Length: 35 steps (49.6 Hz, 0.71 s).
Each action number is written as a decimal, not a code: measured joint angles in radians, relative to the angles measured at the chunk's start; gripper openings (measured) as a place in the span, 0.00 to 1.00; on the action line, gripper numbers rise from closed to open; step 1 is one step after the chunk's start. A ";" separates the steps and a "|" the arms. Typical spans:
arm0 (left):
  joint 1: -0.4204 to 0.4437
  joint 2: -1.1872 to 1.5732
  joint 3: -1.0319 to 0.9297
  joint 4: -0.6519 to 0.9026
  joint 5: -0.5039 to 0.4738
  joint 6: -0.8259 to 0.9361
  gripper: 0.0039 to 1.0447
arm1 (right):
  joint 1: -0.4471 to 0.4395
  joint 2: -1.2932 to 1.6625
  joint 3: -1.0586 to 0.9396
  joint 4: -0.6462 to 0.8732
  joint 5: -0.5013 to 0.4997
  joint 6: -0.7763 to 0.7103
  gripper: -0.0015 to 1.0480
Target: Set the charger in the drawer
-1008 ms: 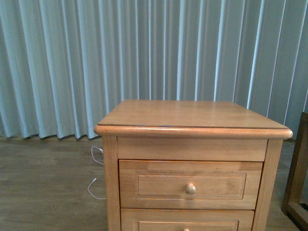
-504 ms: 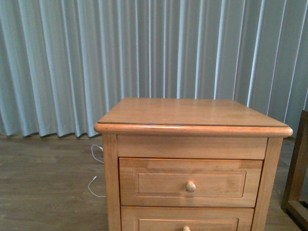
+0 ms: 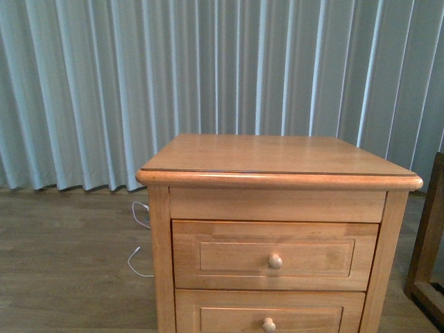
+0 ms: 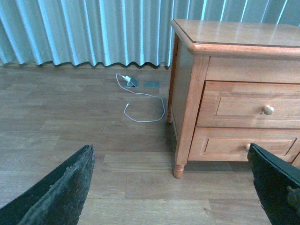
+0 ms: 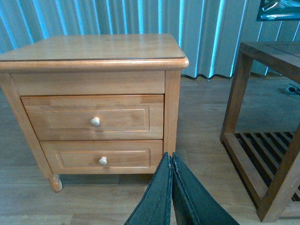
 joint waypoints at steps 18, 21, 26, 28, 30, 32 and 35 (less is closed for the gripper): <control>0.000 0.000 0.000 0.000 0.000 0.000 0.95 | 0.000 -0.047 -0.049 0.002 0.000 0.000 0.02; 0.000 0.000 0.000 0.000 0.000 0.000 0.95 | 0.000 -0.047 -0.049 0.002 0.000 0.000 0.02; 0.000 0.000 0.000 0.000 0.000 0.000 0.95 | 0.000 -0.047 -0.049 0.002 0.000 0.000 0.02; 0.000 0.000 0.000 0.000 0.000 0.000 0.95 | 0.000 -0.047 -0.049 0.002 0.000 0.000 0.02; 0.000 0.000 0.000 0.000 0.000 0.000 0.95 | 0.000 -0.047 -0.049 0.002 0.000 0.000 0.02; 0.000 0.000 0.000 0.000 0.000 0.000 0.95 | 0.000 -0.047 -0.049 0.002 0.000 0.000 0.02; 0.000 0.000 0.000 0.000 0.000 0.000 0.95 | 0.000 -0.047 -0.049 0.002 0.000 -0.001 0.09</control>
